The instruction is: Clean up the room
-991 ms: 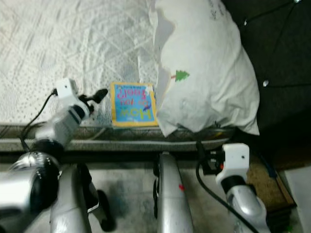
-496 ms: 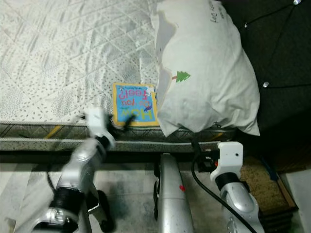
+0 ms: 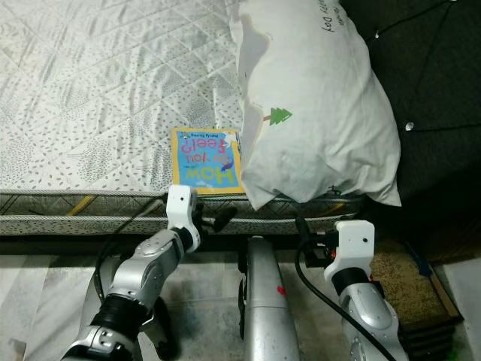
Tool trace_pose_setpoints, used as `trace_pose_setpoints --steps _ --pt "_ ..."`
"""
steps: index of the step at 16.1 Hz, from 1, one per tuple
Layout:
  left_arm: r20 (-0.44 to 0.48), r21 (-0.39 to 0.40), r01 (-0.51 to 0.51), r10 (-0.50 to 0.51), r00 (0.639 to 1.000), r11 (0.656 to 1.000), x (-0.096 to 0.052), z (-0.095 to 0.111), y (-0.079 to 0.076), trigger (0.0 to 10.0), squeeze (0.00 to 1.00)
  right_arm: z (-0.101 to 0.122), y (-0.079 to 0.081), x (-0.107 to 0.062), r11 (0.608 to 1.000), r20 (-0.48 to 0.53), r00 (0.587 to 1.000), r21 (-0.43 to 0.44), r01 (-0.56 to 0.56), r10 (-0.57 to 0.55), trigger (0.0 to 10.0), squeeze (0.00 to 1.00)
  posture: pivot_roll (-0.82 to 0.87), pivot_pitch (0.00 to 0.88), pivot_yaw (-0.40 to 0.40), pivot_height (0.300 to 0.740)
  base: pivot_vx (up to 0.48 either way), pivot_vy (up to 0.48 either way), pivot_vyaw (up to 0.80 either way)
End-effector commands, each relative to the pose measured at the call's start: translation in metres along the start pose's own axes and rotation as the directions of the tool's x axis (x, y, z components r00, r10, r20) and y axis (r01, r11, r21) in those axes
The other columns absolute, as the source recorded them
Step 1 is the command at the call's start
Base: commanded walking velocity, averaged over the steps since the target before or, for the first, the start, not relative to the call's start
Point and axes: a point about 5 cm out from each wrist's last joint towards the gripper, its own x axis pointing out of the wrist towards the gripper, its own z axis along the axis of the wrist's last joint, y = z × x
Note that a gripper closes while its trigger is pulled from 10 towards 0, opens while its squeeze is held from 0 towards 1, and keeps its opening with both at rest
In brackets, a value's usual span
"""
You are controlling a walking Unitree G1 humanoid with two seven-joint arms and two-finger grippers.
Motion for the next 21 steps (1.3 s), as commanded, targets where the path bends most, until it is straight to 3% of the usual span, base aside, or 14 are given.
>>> trace_pose_setpoints --steps 1,8,13,21 --pt "-0.014 -0.017 -0.006 0.006 1.000 1.000 0.002 -0.004 -0.004 10.0 0.00 -0.004 -0.004 -0.004 1.000 -0.016 1.000 -0.009 0.013 -0.013 10.0 0.00 -0.19 0.234 -0.084 0.552 0.000 0.000 0.00" --pt "-0.009 -0.050 -0.122 0.122 0.993 0.991 0.000 0.004 0.027 10.0 0.00 -0.004 -0.005 -0.005 1.000 -0.020 1.000 -0.010 0.016 -0.016 10.0 0.00 -0.18 0.238 -0.083 0.552 0.000 0.000 0.00" --pt "0.040 -0.046 -0.193 0.195 0.980 0.980 -0.001 0.024 0.052 10.0 0.00 -0.004 -0.005 -0.005 1.000 -0.020 1.000 -0.012 0.016 -0.016 10.0 0.00 -0.19 0.233 -0.083 0.552 0.000 0.000 0.00" --pt "0.040 -0.055 -0.247 0.249 0.968 0.968 0.000 0.033 0.068 10.0 0.00 -0.005 -0.005 -0.005 1.000 -0.019 1.000 -0.015 0.015 -0.015 10.0 0.00 -0.19 0.229 -0.083 0.552 0.000 0.000 0.00"
